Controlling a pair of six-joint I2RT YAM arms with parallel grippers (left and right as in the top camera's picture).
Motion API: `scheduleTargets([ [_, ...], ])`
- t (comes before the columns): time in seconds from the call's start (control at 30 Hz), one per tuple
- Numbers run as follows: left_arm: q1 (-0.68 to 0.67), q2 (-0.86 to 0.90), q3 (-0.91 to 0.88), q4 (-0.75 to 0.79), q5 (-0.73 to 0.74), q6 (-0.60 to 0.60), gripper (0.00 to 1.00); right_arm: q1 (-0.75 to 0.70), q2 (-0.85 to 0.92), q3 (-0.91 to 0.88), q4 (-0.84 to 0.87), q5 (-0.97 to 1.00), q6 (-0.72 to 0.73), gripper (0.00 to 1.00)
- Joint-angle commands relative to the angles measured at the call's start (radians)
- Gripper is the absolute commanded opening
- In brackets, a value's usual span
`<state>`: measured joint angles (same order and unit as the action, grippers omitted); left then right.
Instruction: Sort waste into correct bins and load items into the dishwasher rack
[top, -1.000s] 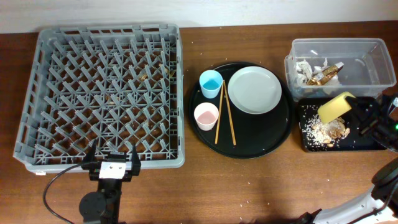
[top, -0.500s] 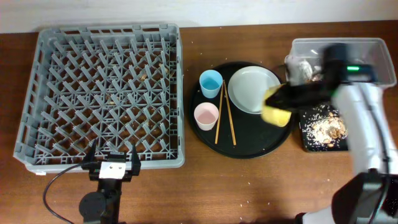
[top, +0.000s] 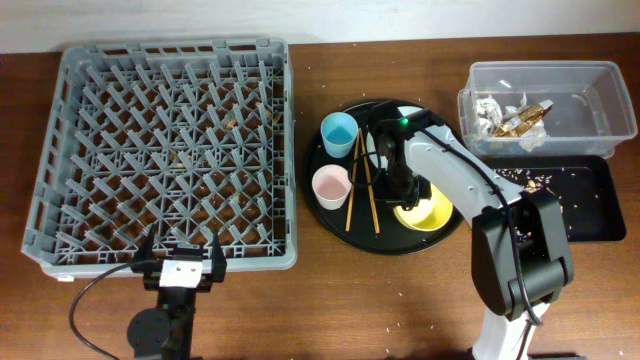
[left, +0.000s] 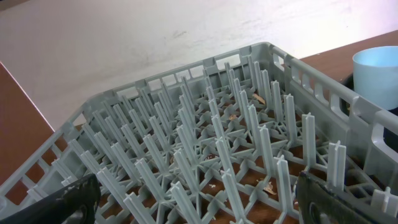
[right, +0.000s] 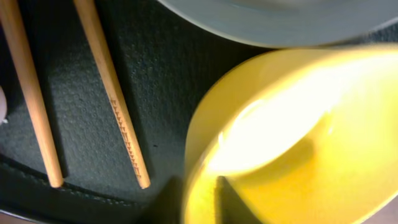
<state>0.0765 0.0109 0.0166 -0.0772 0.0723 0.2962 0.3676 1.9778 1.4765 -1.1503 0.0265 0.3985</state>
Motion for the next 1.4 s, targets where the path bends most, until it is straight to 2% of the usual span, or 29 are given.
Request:
scheduleTargets([
  [0.0,0.005,-0.005,-0.008,0.002,0.01,0.009,1.0,-0.002,0.008,0.008,-0.004,-0.007,0.011,0.44],
  [0.1,0.005,-0.005,-0.008,0.002,0.01,0.009,1.0,-0.01,-0.006,0.086,-0.014,-0.098,0.01,0.42],
  [0.17,0.005,-0.005,-0.008,0.002,0.01,0.009,1.0,-0.014,-0.05,0.237,-0.058,-0.156,0.002,0.42],
  [0.27,0.005,-0.005,-0.008,0.002,0.01,0.009,1.0,-0.005,-0.061,0.349,-0.1,-0.235,0.003,0.43],
  [0.5,0.005,-0.005,-0.008,0.002,0.01,0.009,1.0,0.085,0.008,0.25,0.016,-0.236,0.064,0.43],
  [0.57,0.005,-0.005,-0.008,0.002,0.01,0.009,1.0,0.097,0.041,0.246,0.042,-0.225,0.068,0.4],
  [0.77,0.005,-0.005,-0.008,0.002,0.01,0.009,1.0,0.098,0.096,0.243,0.048,-0.164,0.082,0.37],
  [0.9,0.005,-0.005,-0.007,0.011,0.089,0.008,1.0,0.098,0.111,0.224,0.052,-0.164,0.082,0.25],
  [0.97,0.005,-0.005,-0.007,0.039,0.115,0.007,1.0,0.098,0.113,0.213,0.052,-0.165,0.082,0.15],
  [1.0,0.005,-0.005,-0.006,0.059,0.214,0.008,1.0,0.098,0.112,0.213,0.056,-0.165,0.082,0.07],
  [1.03,0.005,-0.005,-0.006,0.058,0.224,0.007,1.0,0.098,0.112,0.213,0.06,-0.169,0.082,0.04],
  [1.07,0.005,-0.005,-0.006,0.065,0.224,-0.007,1.0,0.098,0.112,0.213,0.063,-0.174,0.082,0.04],
  [1.13,0.005,-0.005,0.039,0.096,0.221,-0.131,1.0,0.096,0.1,0.214,0.048,-0.204,0.053,0.04],
  [1.17,0.005,-0.005,0.084,0.085,0.22,-0.139,1.0,0.09,0.084,0.225,0.022,-0.207,0.051,0.04],
  [1.23,0.005,0.013,0.214,-0.027,0.221,-0.204,1.0,0.067,0.016,0.271,-0.029,-0.22,0.043,0.04],
  [1.27,0.005,0.042,0.273,-0.073,0.243,-0.275,1.0,0.048,-0.033,0.293,-0.044,-0.243,0.023,0.04],
  [1.37,0.005,0.185,0.384,-0.084,0.391,-0.391,1.0,-0.017,-0.148,0.314,-0.089,-0.261,0.021,0.04],
])
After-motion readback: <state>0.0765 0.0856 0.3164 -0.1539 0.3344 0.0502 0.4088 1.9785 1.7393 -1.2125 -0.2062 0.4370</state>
